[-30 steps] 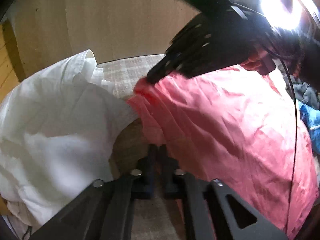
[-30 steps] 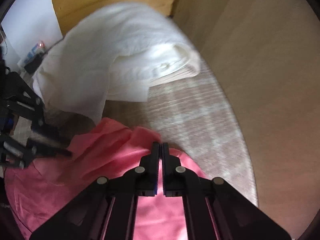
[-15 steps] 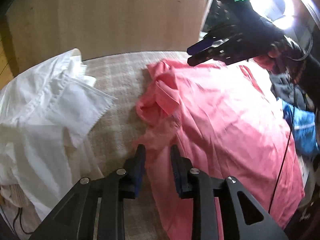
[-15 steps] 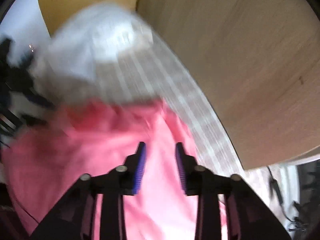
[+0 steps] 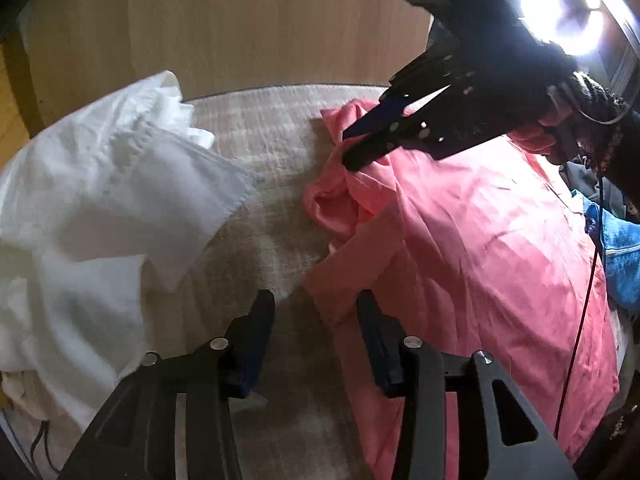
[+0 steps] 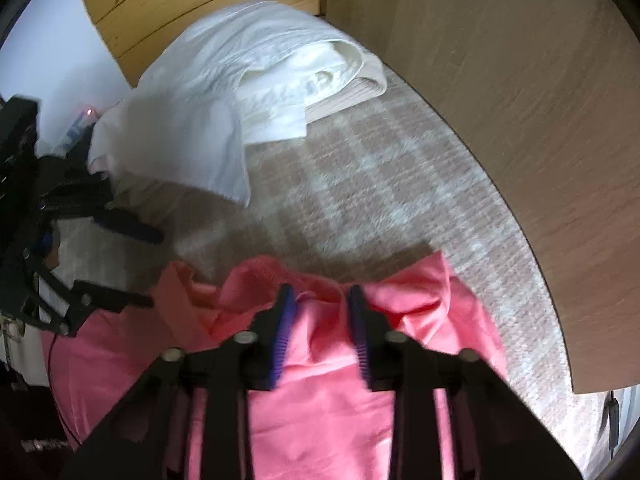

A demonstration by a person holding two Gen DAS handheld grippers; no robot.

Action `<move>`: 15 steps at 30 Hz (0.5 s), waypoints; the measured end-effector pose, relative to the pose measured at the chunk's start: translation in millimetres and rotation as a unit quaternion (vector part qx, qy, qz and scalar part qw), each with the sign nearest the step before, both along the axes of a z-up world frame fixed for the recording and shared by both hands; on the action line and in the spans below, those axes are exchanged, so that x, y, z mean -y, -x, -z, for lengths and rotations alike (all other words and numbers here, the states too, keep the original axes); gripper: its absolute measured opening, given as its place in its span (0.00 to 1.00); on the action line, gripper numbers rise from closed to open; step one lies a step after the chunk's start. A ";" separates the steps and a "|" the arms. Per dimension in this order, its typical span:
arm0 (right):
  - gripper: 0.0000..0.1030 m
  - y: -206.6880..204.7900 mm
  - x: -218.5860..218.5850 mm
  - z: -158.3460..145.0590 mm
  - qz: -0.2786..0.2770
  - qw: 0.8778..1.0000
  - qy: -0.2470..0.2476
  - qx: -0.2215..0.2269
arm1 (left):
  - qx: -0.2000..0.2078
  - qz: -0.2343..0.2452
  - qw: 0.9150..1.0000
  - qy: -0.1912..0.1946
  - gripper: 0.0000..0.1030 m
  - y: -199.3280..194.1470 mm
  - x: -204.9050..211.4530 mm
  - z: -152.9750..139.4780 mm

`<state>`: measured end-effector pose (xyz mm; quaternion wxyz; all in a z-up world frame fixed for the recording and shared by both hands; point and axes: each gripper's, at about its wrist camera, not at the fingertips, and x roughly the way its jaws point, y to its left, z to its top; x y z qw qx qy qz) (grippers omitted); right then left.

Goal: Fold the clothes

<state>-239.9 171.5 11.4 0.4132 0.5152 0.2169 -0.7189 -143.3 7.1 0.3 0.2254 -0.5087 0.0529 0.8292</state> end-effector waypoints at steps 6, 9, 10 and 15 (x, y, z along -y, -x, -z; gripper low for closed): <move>0.03 -15.5 -22.1 -19.5 0.009 0.999 -0.004 -0.049 | -0.010 0.018 0.998 -0.051 0.02 -3.6 -12.6 -10.2; 0.03 -25.8 -49.1 -33.2 0.027 0.998 -0.006 -0.048 | -0.046 0.045 0.996 -0.067 0.03 -26.8 -22.7 -35.1; 0.03 -29.7 -55.6 -31.0 0.029 0.998 -0.020 -0.047 | -0.050 0.056 0.995 -0.071 0.03 -33.9 -27.9 -39.3; 0.15 -42.1 -92.2 -26.3 0.076 0.994 -0.070 -0.037 | -0.039 0.134 0.990 -0.034 0.12 -69.9 -64.2 -26.6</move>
